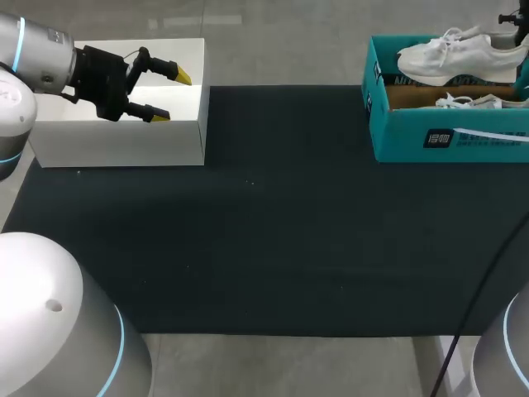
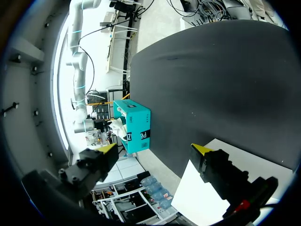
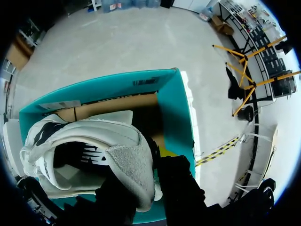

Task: Take the shoe out of the shoebox, open the shoe tongue, remove and reinsert the insole, then place the shoe into the shoebox

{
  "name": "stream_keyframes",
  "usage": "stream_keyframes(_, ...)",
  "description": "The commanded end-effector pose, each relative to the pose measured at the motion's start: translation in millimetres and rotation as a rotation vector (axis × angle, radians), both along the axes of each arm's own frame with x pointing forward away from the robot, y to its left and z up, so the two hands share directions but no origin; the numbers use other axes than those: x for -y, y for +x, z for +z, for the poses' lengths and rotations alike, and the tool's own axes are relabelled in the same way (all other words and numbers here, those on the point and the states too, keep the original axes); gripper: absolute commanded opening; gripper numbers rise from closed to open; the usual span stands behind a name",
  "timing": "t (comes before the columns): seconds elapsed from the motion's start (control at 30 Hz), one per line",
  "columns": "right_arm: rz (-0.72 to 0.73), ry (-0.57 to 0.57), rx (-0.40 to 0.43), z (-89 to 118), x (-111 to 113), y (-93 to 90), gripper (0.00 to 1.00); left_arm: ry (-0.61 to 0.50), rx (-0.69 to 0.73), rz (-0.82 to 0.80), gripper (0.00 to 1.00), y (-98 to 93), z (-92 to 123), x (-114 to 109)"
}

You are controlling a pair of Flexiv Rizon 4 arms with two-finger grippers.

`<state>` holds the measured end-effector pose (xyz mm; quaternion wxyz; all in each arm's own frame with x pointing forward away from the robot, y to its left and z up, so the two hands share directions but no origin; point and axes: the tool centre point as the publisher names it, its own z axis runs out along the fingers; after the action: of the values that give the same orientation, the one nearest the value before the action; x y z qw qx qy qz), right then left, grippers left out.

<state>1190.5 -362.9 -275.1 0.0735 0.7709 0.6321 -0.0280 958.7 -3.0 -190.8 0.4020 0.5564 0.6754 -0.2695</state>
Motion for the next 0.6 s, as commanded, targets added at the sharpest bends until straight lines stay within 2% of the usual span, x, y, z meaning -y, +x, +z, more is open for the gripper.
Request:
stream_keyframes(0.03,-0.020,0.027,-0.120,-12,5,16.8,0.00,0.002,0.000,0.000,1.00,-0.3,0,0)
stream_keyframes(0.6,-0.069,-0.009,-0.123,-43,11,24.0,0.00,0.002,0.000,0.000,1.00,-0.3,0,0)
